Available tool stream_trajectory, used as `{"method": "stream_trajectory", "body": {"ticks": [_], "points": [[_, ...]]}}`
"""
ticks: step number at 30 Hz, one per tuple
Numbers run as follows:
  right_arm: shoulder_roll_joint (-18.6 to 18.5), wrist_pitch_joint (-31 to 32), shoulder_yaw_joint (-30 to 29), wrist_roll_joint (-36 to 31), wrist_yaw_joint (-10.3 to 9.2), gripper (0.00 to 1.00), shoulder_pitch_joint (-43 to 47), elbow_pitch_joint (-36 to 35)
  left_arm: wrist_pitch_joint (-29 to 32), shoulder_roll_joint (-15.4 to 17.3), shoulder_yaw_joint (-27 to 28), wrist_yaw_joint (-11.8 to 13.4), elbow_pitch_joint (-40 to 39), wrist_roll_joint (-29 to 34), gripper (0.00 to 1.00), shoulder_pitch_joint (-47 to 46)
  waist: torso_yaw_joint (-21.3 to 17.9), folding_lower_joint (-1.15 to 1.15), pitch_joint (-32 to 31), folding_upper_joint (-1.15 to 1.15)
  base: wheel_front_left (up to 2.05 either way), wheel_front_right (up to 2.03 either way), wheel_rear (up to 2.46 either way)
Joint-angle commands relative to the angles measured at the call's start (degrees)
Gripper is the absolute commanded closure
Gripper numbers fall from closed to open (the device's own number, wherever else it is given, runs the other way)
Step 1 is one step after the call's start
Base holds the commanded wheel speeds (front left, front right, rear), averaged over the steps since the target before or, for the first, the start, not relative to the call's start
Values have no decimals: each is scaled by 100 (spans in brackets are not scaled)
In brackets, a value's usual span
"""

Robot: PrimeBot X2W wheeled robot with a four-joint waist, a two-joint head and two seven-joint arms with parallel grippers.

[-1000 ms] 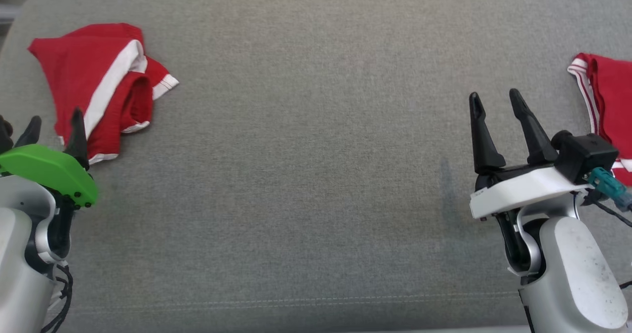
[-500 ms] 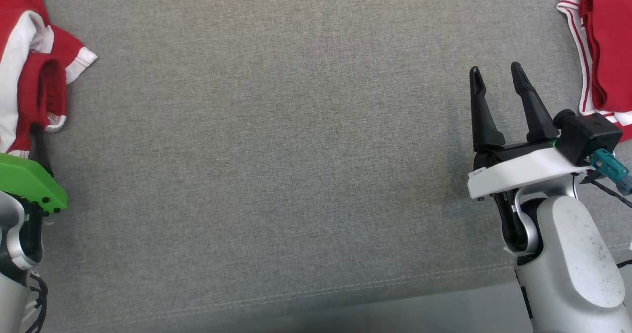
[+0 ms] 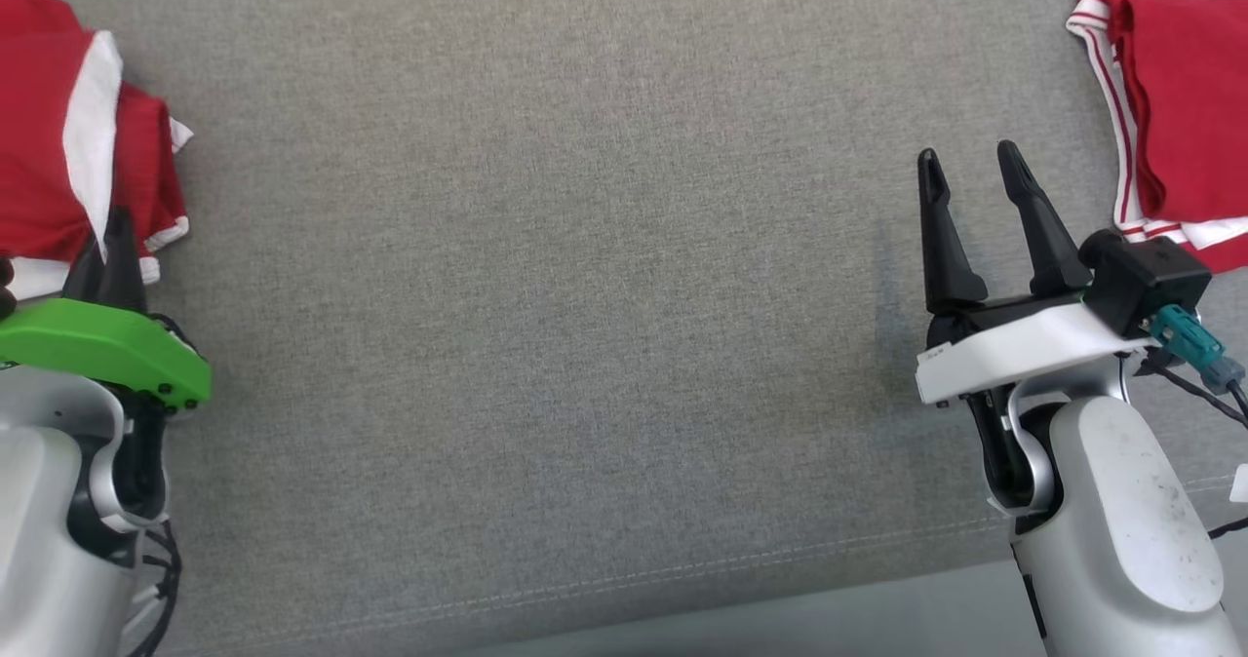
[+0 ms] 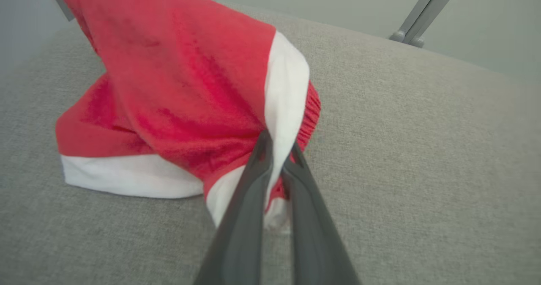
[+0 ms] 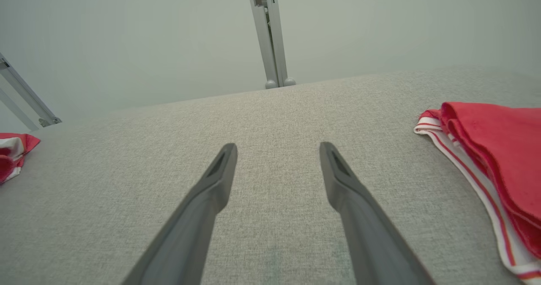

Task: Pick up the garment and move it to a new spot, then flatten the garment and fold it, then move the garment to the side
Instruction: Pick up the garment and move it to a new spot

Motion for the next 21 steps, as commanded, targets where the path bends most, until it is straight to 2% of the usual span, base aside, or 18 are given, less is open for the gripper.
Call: {"method": "stream_trajectory", "body": {"ticks": [1, 5, 11, 18, 21], "points": [[6, -41, -37, 65, -3, 0, 115, 15, -132, -83, 7, -67, -194, -30, 100, 114, -16, -1, -250, 0, 0, 0, 0], [16, -27, -125, 51, -3, 0, 264, 1, -185, -264, -108, -97, -713, -67, 100, 249, -21, -1, -546, 0, 0, 0, 0], [42, 47, -202, 25, -3, 0, 476, -58, -94, -581, -359, 56, -1401, -102, 100, 362, -85, -1, -934, 0, 0, 0, 0], [71, 134, -165, 71, -3, 0, 698, -146, 21, -1237, -875, 225, -1707, -23, 100, 136, -335, -1, -1167, 0, 0, 0, 0], [90, 149, -143, 95, -3, 0, 740, -154, -11, -1538, -1064, 165, -1608, 17, 100, -81, -455, -1, -1195, 0, 0, 0, 0]]}}
